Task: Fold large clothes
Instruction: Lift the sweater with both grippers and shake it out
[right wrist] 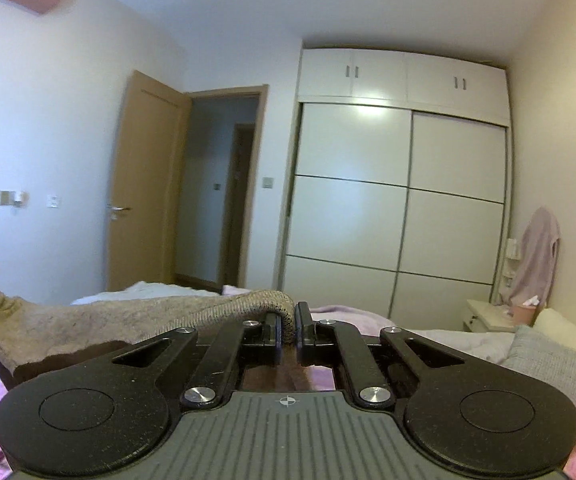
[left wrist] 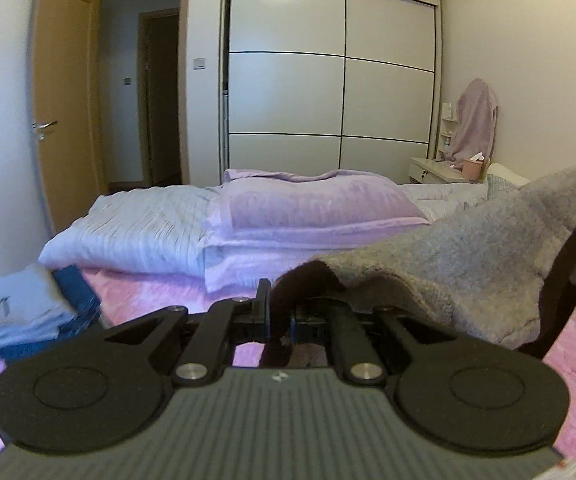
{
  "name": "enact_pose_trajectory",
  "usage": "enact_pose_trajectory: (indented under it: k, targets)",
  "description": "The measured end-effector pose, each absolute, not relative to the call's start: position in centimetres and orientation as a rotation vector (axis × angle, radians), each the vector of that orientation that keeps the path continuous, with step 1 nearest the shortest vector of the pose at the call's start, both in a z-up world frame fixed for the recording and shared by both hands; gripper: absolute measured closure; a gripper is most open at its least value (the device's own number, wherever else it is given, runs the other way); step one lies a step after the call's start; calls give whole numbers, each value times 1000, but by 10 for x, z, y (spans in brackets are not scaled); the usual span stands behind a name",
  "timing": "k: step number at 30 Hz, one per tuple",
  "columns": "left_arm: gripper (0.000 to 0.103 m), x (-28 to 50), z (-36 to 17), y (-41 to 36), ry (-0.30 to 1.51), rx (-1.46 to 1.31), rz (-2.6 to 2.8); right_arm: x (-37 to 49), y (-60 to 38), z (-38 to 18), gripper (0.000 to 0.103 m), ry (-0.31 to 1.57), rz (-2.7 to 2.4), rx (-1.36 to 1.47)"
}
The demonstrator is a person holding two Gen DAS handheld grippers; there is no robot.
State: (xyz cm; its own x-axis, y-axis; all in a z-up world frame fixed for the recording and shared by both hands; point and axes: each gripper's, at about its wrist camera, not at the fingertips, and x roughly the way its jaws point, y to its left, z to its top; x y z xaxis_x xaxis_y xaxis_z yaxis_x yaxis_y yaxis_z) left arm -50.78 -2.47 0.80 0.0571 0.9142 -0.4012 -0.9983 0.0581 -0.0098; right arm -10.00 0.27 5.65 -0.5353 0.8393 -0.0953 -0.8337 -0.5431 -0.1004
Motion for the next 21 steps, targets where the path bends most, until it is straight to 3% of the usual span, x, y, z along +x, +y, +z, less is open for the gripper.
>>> enact_pose_trajectory:
  k: [4, 10, 15, 19, 21]
  targets:
    - [96, -499, 21, -69, 303, -339, 1497, -72, -44, 65, 100, -73, 2172, -185]
    - [96, -490, 50, -61, 312, -275, 1483, -60, -54, 82, 100, -126, 2180, -154]
    - [96, -488, 36, 4, 369, -297, 1434, -76, -1, 74, 100, -108, 2121, -228]
    - [96, -491, -7, 107, 432, -419, 1377, -109, 88, 45, 100, 31, 2064, -365]
    - [90, -492, -32, 162, 478, -478, 1362, -127, 145, 24, 99, 139, 2028, -395]
